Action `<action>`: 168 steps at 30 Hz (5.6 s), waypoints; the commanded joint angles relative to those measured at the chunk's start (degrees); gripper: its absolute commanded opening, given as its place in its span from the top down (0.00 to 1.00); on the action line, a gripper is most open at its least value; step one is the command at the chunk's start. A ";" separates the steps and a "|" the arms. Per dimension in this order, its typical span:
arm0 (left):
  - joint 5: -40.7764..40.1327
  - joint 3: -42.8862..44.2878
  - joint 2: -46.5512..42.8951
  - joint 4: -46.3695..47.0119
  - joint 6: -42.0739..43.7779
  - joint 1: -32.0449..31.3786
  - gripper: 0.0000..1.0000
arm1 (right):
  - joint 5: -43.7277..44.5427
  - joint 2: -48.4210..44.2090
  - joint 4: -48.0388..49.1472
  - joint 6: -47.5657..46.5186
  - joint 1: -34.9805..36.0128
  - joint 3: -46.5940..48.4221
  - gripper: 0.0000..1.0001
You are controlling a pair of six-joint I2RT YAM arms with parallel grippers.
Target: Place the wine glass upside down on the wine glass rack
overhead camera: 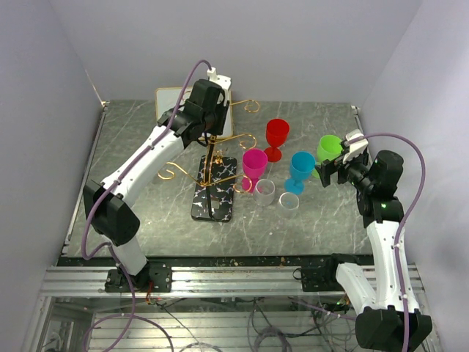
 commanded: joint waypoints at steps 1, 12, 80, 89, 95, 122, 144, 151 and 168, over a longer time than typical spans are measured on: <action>-1.05 -1.63 -0.63 0.53 -0.23 0.06 0.68 | -0.72 -0.53 1.47 -0.20 0.08 -0.86 0.00; -6.48 -3.03 -5.37 1.02 0.53 0.04 0.93 | -0.24 -0.86 1.67 -0.42 0.10 -0.95 0.00; -25.99 3.69 1.75 0.72 7.26 0.16 0.93 | 0.01 0.75 1.46 -1.65 0.69 -1.57 0.00; -27.40 0.72 -0.37 1.65 5.39 -0.08 0.93 | 0.05 0.57 1.53 -1.65 0.98 -1.65 0.00; -24.45 -1.85 -1.04 2.03 2.12 -0.10 0.93 | -0.95 1.32 1.72 -1.01 0.98 -1.47 0.00; -7.98 -2.84 -6.90 2.24 0.55 0.36 0.35 | 5.82 14.43 -10.08 -5.10 6.98 13.57 0.03; -0.14 -8.06 -21.70 4.58 12.96 3.33 0.00 | 24.17 32.15 -20.39 -4.64 16.97 25.34 0.46; 0.24 -8.81 -23.19 5.02 13.76 5.49 0.00 | 25.07 37.66 -21.74 -3.92 17.40 28.35 0.60; 0.79 -5.06 -21.29 3.17 14.06 7.81 0.00 | 25.52 40.44 -22.80 -5.22 17.38 32.68 1.00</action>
